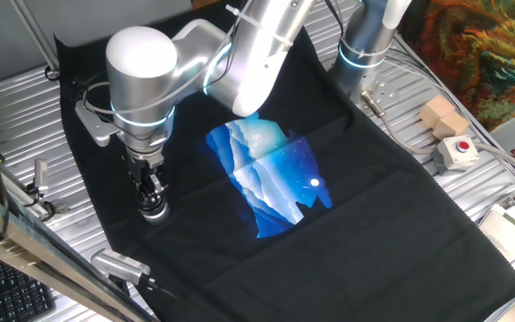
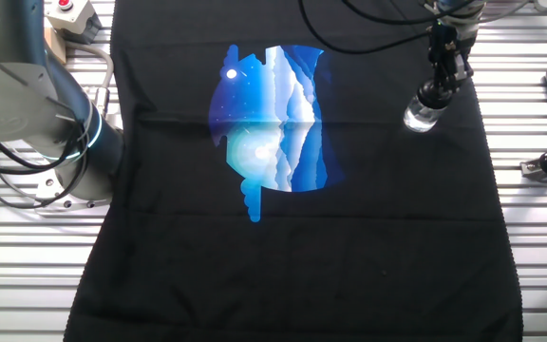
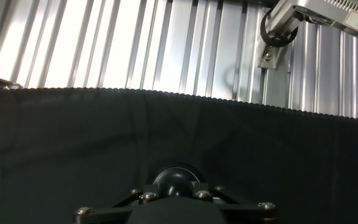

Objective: Screw the lid onto the jar

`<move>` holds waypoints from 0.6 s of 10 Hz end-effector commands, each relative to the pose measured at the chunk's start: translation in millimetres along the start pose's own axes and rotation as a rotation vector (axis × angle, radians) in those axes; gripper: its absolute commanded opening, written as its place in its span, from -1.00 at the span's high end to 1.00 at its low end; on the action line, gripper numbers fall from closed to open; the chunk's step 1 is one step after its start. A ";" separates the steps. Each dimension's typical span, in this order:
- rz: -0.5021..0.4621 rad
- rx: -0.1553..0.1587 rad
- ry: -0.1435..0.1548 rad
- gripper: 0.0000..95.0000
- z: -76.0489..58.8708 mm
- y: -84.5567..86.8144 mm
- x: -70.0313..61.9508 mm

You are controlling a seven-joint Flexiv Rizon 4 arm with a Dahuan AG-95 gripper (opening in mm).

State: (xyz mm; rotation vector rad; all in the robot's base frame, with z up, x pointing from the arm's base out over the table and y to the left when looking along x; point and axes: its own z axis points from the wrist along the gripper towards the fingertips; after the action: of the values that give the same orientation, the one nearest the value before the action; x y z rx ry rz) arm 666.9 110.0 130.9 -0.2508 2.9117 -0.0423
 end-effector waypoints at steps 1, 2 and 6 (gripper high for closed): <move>0.005 0.007 -0.005 1.00 0.7 -0.1 0.1; 0.006 0.004 -0.005 1.00 1.0 -0.1 0.2; 0.005 0.010 -0.005 1.00 1.0 -0.1 0.2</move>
State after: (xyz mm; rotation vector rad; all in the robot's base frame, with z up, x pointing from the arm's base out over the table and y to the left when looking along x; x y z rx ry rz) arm 667.4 110.1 130.0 -0.2411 2.9025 -0.0536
